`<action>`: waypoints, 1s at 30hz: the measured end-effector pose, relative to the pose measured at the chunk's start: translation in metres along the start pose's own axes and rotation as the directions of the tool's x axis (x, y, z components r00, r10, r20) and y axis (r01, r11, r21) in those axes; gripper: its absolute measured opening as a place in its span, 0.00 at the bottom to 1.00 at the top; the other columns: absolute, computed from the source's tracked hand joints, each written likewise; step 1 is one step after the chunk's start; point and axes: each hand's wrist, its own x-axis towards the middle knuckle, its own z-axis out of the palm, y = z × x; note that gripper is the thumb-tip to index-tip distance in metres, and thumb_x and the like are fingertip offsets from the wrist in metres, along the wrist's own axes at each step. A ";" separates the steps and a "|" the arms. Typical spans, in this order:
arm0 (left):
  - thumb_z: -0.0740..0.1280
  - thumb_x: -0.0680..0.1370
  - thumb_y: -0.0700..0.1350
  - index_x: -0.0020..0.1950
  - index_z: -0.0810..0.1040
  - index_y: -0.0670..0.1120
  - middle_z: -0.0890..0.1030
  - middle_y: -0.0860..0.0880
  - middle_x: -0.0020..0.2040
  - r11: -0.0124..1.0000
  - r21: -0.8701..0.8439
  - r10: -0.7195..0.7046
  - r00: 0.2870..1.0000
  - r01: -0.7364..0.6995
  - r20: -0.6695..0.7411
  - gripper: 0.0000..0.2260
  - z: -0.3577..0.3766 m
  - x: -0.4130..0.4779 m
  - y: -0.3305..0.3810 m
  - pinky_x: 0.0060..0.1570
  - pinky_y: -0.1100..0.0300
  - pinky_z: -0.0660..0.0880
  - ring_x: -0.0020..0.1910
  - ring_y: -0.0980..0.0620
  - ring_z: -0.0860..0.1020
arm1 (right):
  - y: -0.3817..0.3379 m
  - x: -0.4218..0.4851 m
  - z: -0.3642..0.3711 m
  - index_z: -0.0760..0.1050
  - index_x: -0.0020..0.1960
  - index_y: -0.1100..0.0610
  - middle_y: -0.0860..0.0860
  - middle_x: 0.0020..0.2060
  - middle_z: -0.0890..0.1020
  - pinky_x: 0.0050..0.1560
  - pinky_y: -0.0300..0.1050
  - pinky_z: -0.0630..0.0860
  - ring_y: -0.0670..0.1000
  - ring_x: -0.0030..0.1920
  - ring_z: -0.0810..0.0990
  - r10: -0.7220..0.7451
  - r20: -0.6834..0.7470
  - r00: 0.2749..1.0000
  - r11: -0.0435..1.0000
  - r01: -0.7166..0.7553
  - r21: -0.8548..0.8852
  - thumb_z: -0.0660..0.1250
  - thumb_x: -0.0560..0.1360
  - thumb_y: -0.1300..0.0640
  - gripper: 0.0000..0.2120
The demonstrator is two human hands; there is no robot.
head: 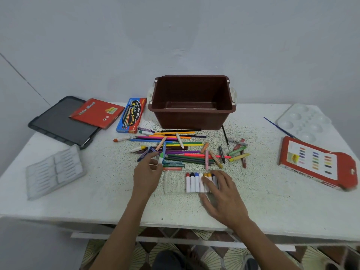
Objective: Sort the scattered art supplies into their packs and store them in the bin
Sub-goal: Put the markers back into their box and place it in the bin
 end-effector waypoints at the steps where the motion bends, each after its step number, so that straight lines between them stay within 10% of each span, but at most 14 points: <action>1: 0.68 0.79 0.43 0.65 0.77 0.51 0.80 0.52 0.49 0.999 -0.038 0.005 0.999 -0.004 0.036 0.15 0.002 -0.002 0.002 0.35 0.68 0.70 0.43 0.60 0.78 | 0.000 0.000 0.000 0.75 0.65 0.56 0.58 0.64 0.74 0.63 0.57 0.73 0.59 0.67 0.70 0.001 0.001 1.000 1.000 -0.001 0.001 0.65 0.77 0.45 0.22; 21: 0.73 0.76 0.46 0.68 0.77 0.50 0.82 0.54 0.47 0.958 0.139 0.188 0.915 -0.251 0.357 0.20 0.025 -0.029 0.004 0.40 0.79 0.69 0.41 0.65 0.77 | 0.000 0.000 -0.001 0.75 0.65 0.57 0.58 0.64 0.74 0.64 0.56 0.72 0.59 0.67 0.70 0.017 0.016 1.000 1.000 -0.017 0.005 0.65 0.77 0.45 0.22; 26: 0.66 0.78 0.55 0.71 0.74 0.51 0.79 0.53 0.61 0.852 0.314 0.308 0.885 -0.420 0.348 0.21 0.026 -0.027 -0.010 0.63 0.54 0.68 0.60 0.54 0.74 | 0.000 0.000 0.000 0.75 0.66 0.57 0.58 0.64 0.74 0.65 0.56 0.71 0.59 0.67 0.70 0.012 0.009 1.000 1.000 -0.012 0.004 0.65 0.77 0.45 0.22; 30: 0.53 0.76 0.64 0.70 0.75 0.51 0.76 0.54 0.59 0.781 0.370 0.382 0.854 -0.502 0.354 0.29 0.028 -0.029 -0.019 0.59 0.58 0.58 0.61 0.53 0.73 | 0.000 0.000 0.000 0.75 0.66 0.56 0.58 0.65 0.74 0.65 0.57 0.71 0.59 0.67 0.69 0.014 0.012 1.000 1.000 -0.015 0.009 0.64 0.77 0.45 0.22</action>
